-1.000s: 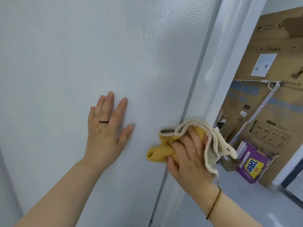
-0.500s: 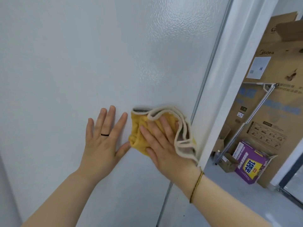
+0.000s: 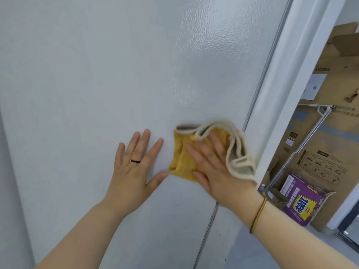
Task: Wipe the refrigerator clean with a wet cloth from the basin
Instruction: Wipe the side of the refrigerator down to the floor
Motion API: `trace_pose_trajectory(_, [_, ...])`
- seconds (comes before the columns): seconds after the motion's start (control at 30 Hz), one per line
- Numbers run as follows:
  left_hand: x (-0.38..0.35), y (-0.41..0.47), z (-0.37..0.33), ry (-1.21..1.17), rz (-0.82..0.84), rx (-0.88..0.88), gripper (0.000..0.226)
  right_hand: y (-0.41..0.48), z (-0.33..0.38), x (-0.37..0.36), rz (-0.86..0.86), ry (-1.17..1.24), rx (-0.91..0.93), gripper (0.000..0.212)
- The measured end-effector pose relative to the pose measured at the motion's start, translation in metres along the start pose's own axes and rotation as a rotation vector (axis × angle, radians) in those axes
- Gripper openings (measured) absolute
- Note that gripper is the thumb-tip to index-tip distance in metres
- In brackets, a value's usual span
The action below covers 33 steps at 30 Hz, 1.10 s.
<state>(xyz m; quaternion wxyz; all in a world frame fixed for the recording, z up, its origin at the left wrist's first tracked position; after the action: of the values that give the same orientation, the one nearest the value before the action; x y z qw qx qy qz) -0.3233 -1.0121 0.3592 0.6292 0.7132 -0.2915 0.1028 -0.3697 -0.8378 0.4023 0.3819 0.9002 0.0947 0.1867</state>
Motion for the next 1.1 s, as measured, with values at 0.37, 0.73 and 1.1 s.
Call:
trace_pose_trajectory(0.37, [0.004,0.0,-0.001,-0.022,-0.007,0.021,0.055,-0.025,0.022,-0.004,0.034,-0.069,-0.174,0.044])
trace_pose_trajectory(0.73, [0.016,-0.023,0.05,-0.236,-0.176,0.692,0.055,0.113,0.02,0.0,-0.184,0.11,-0.262,0.053])
trace_pose_trajectory(1.1, [0.033,-0.036,0.072,-0.365,-0.077,0.594,0.044,0.121,0.031,-0.007,-0.117,0.119,0.002,0.053])
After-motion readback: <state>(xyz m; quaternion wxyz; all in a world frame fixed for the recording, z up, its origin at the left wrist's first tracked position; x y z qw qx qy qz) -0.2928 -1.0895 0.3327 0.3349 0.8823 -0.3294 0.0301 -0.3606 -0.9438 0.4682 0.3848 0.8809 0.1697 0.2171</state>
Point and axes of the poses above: each hand's wrist, its own y-axis towards the middle knuckle, its own x-axis out of the back of the hand, z = x × y, the point moved 4 cm from there along y, towards the middle knuckle, and after that the axes turned 4 degrees about -z, right-handed, at the moved point
